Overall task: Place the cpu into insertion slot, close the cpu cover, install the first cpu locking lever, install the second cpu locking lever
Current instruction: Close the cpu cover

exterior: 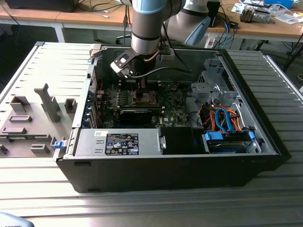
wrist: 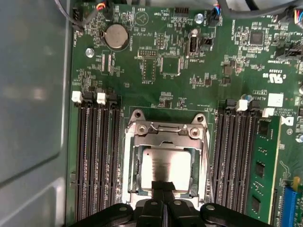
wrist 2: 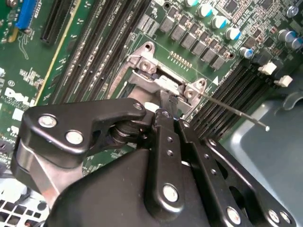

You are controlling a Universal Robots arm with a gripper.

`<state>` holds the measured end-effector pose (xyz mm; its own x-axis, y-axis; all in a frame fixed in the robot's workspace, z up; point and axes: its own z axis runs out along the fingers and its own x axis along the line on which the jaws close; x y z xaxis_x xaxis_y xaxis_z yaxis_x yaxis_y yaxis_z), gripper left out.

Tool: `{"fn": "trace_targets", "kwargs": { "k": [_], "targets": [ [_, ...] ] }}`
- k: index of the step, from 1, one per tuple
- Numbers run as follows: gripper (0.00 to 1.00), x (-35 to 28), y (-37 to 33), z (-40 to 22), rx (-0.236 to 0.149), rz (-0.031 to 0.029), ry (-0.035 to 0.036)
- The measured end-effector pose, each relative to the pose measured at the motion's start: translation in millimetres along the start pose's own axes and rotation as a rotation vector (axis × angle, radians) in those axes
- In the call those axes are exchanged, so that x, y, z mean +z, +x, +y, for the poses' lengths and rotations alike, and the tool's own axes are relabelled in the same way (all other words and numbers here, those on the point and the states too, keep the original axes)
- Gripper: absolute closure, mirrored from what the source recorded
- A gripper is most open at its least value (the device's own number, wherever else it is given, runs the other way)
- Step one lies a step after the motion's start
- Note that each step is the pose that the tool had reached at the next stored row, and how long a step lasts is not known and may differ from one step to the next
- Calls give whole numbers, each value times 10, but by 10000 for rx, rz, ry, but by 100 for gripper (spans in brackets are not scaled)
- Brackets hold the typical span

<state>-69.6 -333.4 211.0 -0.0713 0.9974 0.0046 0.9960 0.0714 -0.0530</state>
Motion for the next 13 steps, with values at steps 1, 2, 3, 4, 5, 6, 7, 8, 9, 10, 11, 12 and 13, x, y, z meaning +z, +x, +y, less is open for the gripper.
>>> {"fn": "trace_targets", "kwargs": {
  "k": [1, 2, 3, 4, 5, 6, 7, 8, 9, 10, 11, 12, 13],
  "targets": [
    [89, 10, 0, -7, 0, 0, 1],
    [89, 22, 1, -15, 0, 0, 1],
    [89, 33, 2, -23, 0, 0, 0],
    [89, 47, 2, -36, 0, -1, 1],
    [89, 52, 2, -39, 0, -1, 1],
    [89, 55, 2, -41, 0, -3, 3],
    [89, 59, 2, -41, -2, -5, 4],
    [89, 62, 2, -41, -3, -6, 5],
    [89, 65, 2, -40, -2, -6, 5],
    [89, 66, 1, -24, -1, -2, 3],
    [89, 64, 0, -14, -3, -3, 1],
    [89, 60, -1, 2, -2, -2, 0],
    [89, 57, -2, 33, -4, 2, 6]
  ]
}}
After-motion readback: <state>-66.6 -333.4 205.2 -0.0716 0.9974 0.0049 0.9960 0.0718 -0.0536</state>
